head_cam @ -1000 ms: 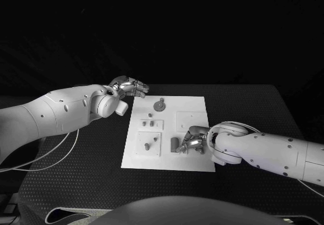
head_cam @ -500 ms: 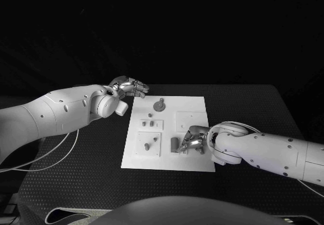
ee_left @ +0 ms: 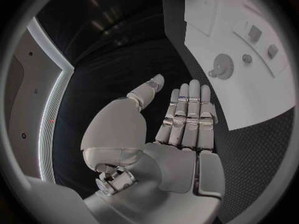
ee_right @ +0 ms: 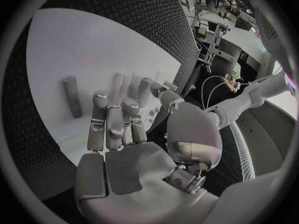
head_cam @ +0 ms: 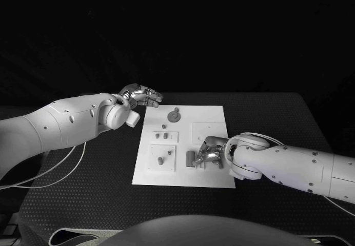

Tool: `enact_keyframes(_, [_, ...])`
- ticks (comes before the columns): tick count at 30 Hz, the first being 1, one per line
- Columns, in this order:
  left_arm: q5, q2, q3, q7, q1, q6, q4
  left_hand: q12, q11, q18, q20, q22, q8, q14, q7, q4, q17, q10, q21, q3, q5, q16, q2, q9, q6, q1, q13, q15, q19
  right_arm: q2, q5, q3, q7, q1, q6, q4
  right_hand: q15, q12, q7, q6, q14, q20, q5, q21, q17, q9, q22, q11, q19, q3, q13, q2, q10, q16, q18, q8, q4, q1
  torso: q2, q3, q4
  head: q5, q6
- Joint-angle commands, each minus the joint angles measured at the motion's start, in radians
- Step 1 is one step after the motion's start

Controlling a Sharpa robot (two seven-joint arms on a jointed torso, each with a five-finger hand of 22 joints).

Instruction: Assemble the parts on the task board

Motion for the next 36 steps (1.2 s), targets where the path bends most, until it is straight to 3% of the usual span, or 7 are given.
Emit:
enact_keyframes(1, [0.005, 0.002, 0.001, 0.006, 0.001, 0.013, 0.001, -0.002, 0.003, -0.007, 0.003, -0.001, 0.007, 0.004, 0.001, 0.007, 0.002, -0.003, -0.006, 0.0, 0.003, -0.006, 0.0, -0.001, -0.005, -0.011, -0.002, 0.004, -0.003, 0.002, -0.047, 0.0, -0.002, 0.0, 0.0, -0.001, -0.001, 0.004, 0.01, 0.016, 0.008, 0.001, 0.003, 0.0, 0.0, 0.001, 0.016, -0.005, 0.006, -0.003, 0.001, 0.012, 0.005, -0.006, 0.014, 0.004, -0.006, 0.001, 0.0, -0.0001, -0.0004, 0.0, 0.0])
enact_keyframes(16, [0.005, 0.001, 0.001, 0.005, 0.001, 0.013, 0.002, -0.002, 0.003, -0.007, 0.004, -0.001, 0.007, 0.005, 0.001, 0.008, 0.003, -0.003, -0.006, 0.0, 0.003, -0.007, 0.0, -0.001, -0.005, -0.011, -0.002, 0.004, -0.003, 0.005, -0.082, 0.0, -0.005, -0.001, -0.015, -0.003, -0.002, 0.004, 0.008, 0.02, 0.012, 0.0, 0.003, 0.0, 0.003, 0.002, 0.016, -0.007, 0.007, -0.007, 0.0, 0.022, 0.009, -0.006, 0.014, 0.005, -0.02, 0.005, 0.0, -0.0002, 0.0001, -0.001, 0.001])
enact_keyframes(24, [0.005, 0.0, 0.0, 0.005, 0.001, 0.013, 0.002, -0.002, 0.003, -0.007, 0.004, -0.001, 0.007, 0.005, 0.001, 0.008, 0.004, -0.003, -0.006, 0.0, 0.003, -0.007, 0.001, -0.001, -0.005, -0.011, -0.002, 0.004, -0.003, -0.03, 0.007, 0.001, 0.02, 0.0, -0.046, 0.019, -0.003, 0.001, 0.011, 0.01, 0.006, 0.0, 0.004, -0.002, -0.008, -0.001, 0.014, -0.005, 0.008, -0.009, -0.002, 0.007, 0.009, -0.008, 0.014, -0.001, -0.019, -0.003, 0.0, 0.0, 0.0004, -0.001, 0.004])
enact_keyframes(26, [0.005, -0.001, 0.0, 0.005, 0.001, 0.014, 0.002, -0.002, 0.003, -0.007, 0.004, -0.001, 0.007, 0.005, 0.001, 0.008, 0.004, -0.003, -0.006, 0.0, 0.003, -0.008, 0.0, -0.001, -0.006, -0.011, -0.002, 0.004, -0.003, -0.052, 0.021, 0.015, 0.025, 0.005, -0.05, 0.032, 0.002, 0.002, 0.024, -0.029, 0.007, 0.0, 0.004, -0.004, -0.008, -0.009, 0.013, 0.007, 0.01, -0.004, -0.002, -0.003, 0.01, -0.01, 0.014, -0.022, -0.011, -0.007, 0.0, 0.0002, -0.0002, -0.001, 0.006])
enact_keyframes(29, [0.005, -0.003, 0.0, 0.005, 0.001, 0.015, 0.003, -0.002, 0.003, -0.007, 0.004, -0.001, 0.007, 0.005, 0.001, 0.008, 0.004, -0.003, -0.006, 0.0, 0.003, -0.008, 0.0, -0.001, -0.006, -0.012, -0.002, 0.004, -0.004, -0.08, 0.013, 0.031, 0.02, 0.017, -0.051, 0.04, 0.007, 0.006, 0.027, -0.034, 0.012, 0.0, 0.004, -0.005, -0.002, -0.009, 0.012, 0.01, 0.012, -0.001, 0.001, -0.004, 0.011, -0.01, 0.014, -0.024, -0.002, -0.011, 0.0, 0.0001, 0.0, -0.003, 0.008])
enact_keyframes(32, [0.005, -0.004, 0.0, 0.006, 0.001, 0.015, 0.003, -0.002, 0.003, -0.007, 0.004, -0.001, 0.007, 0.005, 0.001, 0.009, 0.004, -0.003, -0.006, 0.0, 0.003, -0.008, 0.0, -0.002, -0.006, -0.012, -0.002, 0.004, -0.003, -0.107, -0.005, 0.037, -0.009, 0.037, -0.02, 0.037, 0.009, 0.016, 0.028, -0.035, 0.018, -0.001, 0.004, -0.004, 0.005, -0.008, 0.013, 0.012, 0.015, 0.001, 0.01, 0.006, 0.019, -0.009, 0.014, -0.024, 0.003, -0.011, 0.0, 0.0, -0.0015, -0.003, 0.011])
enact_keyframes(36, [0.005, -0.005, 0.0, 0.005, 0.001, 0.014, 0.004, -0.001, 0.003, -0.007, 0.004, -0.001, 0.008, 0.005, 0.001, 0.009, 0.005, -0.002, -0.006, -0.001, 0.003, -0.008, 0.0, -0.002, -0.005, -0.013, -0.002, 0.004, -0.003, -0.141, -0.063, 0.039, -0.038, 0.063, 0.05, 0.038, 0.013, 0.032, 0.033, -0.047, 0.024, -0.002, 0.003, -0.001, 0.013, -0.006, 0.017, 0.015, 0.012, -0.008, 0.025, 0.067, 0.027, -0.007, 0.014, -0.026, -0.025, -0.002, 0.0, 0.0002, -0.0005, -0.005, 0.012])
